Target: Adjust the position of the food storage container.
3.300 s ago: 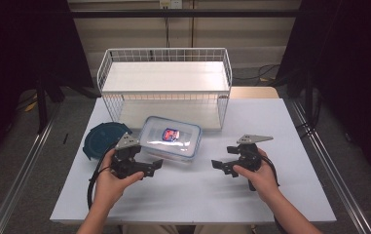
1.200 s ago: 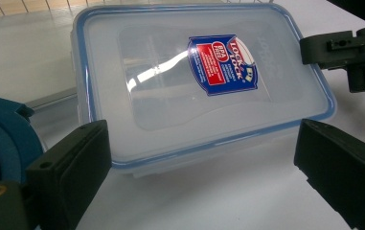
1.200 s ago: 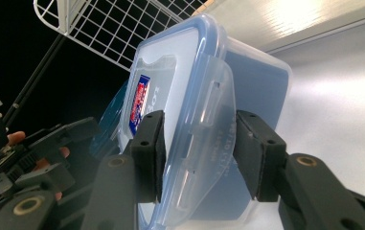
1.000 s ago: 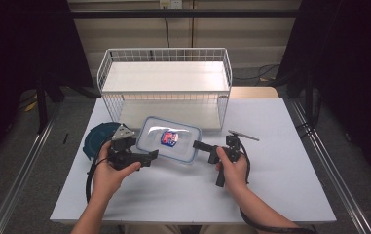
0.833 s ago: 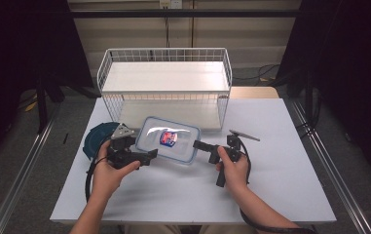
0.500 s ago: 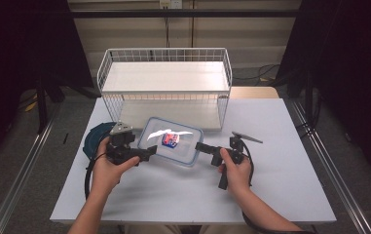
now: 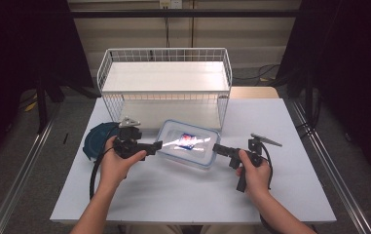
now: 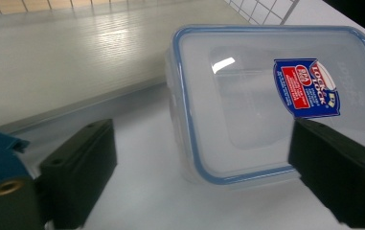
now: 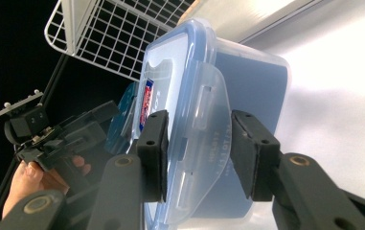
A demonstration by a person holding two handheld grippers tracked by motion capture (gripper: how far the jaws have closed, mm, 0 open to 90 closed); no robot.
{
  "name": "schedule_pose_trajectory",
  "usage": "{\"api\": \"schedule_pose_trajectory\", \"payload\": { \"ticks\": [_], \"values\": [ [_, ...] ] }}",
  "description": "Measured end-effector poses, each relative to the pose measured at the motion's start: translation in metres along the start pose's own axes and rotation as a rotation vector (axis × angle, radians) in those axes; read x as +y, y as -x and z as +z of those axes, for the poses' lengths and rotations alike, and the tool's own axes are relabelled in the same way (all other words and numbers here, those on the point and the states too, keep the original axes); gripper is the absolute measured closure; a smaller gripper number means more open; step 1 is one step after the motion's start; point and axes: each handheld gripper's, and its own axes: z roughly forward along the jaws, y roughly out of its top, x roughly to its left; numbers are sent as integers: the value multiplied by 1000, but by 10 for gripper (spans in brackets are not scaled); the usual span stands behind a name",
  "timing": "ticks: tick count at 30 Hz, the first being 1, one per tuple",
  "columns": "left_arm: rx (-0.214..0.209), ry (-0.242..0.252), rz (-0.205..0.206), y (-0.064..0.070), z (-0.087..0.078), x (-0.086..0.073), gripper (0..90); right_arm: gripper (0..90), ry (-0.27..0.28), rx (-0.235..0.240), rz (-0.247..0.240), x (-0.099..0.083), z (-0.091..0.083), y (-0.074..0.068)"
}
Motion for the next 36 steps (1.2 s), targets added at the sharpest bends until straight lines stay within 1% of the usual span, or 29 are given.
{"api": "schedule_pose_trajectory", "payload": {
  "ticks": [1, 2, 3, 4, 5, 6, 7, 8, 9, 10, 11, 12, 13, 14, 16, 17, 19, 20, 21, 23, 24, 25, 26, 27, 28, 30, 31, 32, 36],
  "values": [
    [-9, 23, -27, 3, 3, 0, 133, 595, 2, -4, -4, 0, -1, 2],
    [-16, 17, -9, 3, 5, 1, 133, 593, 1, -11, 1, 1, -2, 3],
    [-24, 19, -16, 2, 7, 2, 134, 591, 6, -12, 3, 1, -3, 4],
    [-29, 25, -44, 3, 11, 2, 136, 587, 6, -18, 8, 2, -4, 6],
    [-32, 12, -39, 1, 13, 3, 136, 587, 6, -18, 8, 2, -4, 6],
    [-34, 15, -49, 0, 16, 3, 136, 601, 12, -33, -2, 2, -4, 7],
    [-35, 12, -58, -1, 19, 3, 137, 663, 47, -65, -35, 3, -6, 7],
    [-34, 9, -58, -2, 21, 2, 141, 759, 61, -69, -44, 5, -9, 7],
    [-45, 1, -61, -2, 24, 2, 141, 807, 65, -50, -41, 8, -13, 8],
    [-55, -5, -67, -3, 26, 2, 141, 776, 72, -10, -13, 10, -15, 8],
    [-58, -11, -64, -2, 27, 2, 141, 755, 70, -24, -24, 11, -17, 6],
    [-59, -2, -74, -2, 29, 2, 141, 688, 70, -50, -58, 11, -18, 4],
    [-76, 2, -93, -2, 31, 2, 143, 616, 74, -86, -79, 10, -18, 3],
    [-80, -11, -89, -3, 32, 2, 149, 591, 79, -107, -79, 9, -18, 2],
    [-66, -18, -81, -2, 35, 1, 179, 601, 75, -128, -84, 8, -18, 5],
    [-74, -23, -83, -2, 36, 1, 190, 605, 82, -126, -86, 7, -18, 5],
    [-77, -10, -82, -2, 37, 1, 206, 647, 82, -117, -84, 6, -18, 7],
    [-61, 1, -82, -2, 37, 2, 211, 648, 82, -112, -86, 7, -18, 6],
    [-64, 7, -89, -3, 36, 2, 226, 657, 95, -118, -91, 7, -19, 5],
    [-78, 12, -111, -3, 36, 2, 236, 695, 118, -133, -128, 10, -21, 3],
    [-66, 6, -103, -3, 36, 2, 244, 794, 129, -163, -172, 14, -22, 1],
    [-68, 1, -103, -4, 35, 2, 244, 794, 129, -163, -172, 14, -22, 1],
    [-65, -6, -110, -4, 36, 2, 243, 819, 121, -181, -186, 18, -23, 1],
    [-56, -5, -110, -4, 36, 2, 243, 855, 128, -191, -195, 20, -22, 2],
    [-55, 0, -112, -5, 36, 2, 259, 900, 127, -221, -216, 24, -21, 3],
    [-50, 4, -131, -6, 36, 2, 267, 900, 129, -227, -216, 26, -20, 3],
    [-45, 6, -135, -8, 37, 2, 281, 900, 130, -240, -230, 27, -19, 3],
    [-45, 10, -141, -9, 38, 2, 301, 900, 128, -250, -231, 28, -17, 4],
    [-33, 19, -172, -14, 44, 1, 363, 900, 116, -249, -237, 28, -7, 5]
  ]
}}
